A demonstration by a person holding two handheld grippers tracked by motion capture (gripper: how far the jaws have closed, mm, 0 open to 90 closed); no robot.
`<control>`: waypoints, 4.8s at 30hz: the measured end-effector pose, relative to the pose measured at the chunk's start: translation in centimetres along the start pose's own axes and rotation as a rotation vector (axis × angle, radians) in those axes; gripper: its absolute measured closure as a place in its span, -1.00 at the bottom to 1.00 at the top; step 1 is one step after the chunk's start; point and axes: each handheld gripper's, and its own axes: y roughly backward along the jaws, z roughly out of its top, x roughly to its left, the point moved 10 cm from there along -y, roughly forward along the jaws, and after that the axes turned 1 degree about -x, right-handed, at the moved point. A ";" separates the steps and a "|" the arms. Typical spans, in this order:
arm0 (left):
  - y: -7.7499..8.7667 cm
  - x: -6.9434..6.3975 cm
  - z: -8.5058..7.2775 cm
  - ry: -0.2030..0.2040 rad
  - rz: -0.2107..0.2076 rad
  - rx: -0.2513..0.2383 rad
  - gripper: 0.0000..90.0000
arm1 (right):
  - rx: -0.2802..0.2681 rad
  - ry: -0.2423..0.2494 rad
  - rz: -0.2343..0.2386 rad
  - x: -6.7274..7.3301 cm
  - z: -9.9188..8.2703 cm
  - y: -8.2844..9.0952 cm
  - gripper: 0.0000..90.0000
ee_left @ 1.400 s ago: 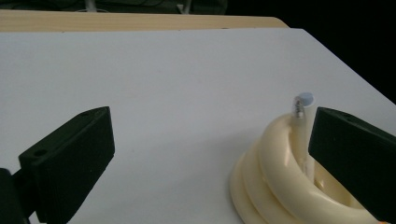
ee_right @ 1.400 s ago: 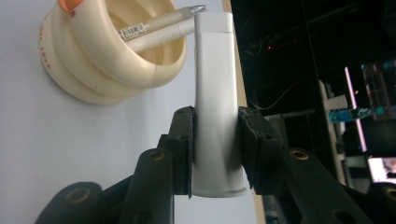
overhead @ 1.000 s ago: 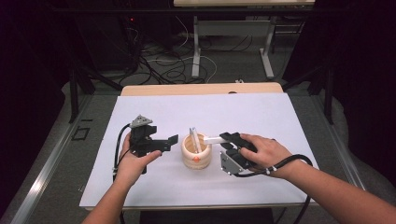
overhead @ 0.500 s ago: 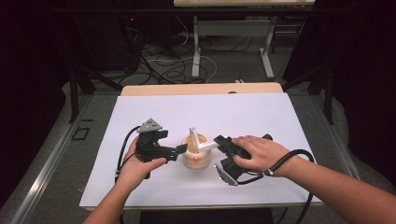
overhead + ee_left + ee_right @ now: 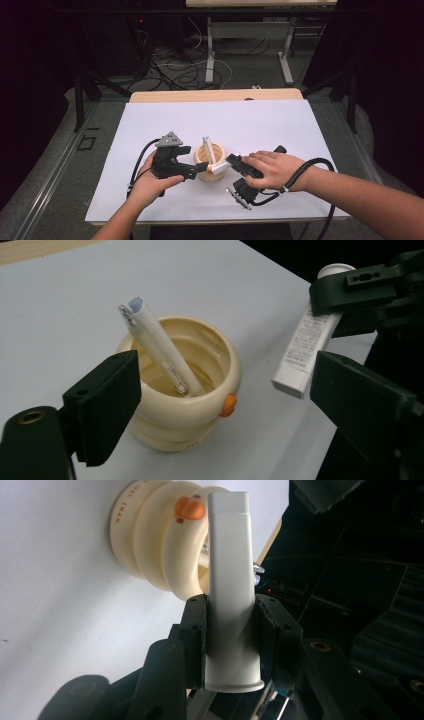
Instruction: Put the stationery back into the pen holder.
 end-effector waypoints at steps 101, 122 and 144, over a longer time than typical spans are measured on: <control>-5.3 -2.9 -2.1 -0.130 -0.100 0.446 0.53 | -0.081 0.224 0.030 1.5 2.4 -0.5 0.15; -4.1 -0.3 1.2 -0.022 0.004 0.264 0.53 | -0.068 -0.098 0.018 -0.1 -0.6 -0.7 -0.21; -4.2 2.2 1.6 0.102 0.092 0.109 0.53 | -0.003 -0.672 0.147 0.4 -3.0 -2.1 -0.43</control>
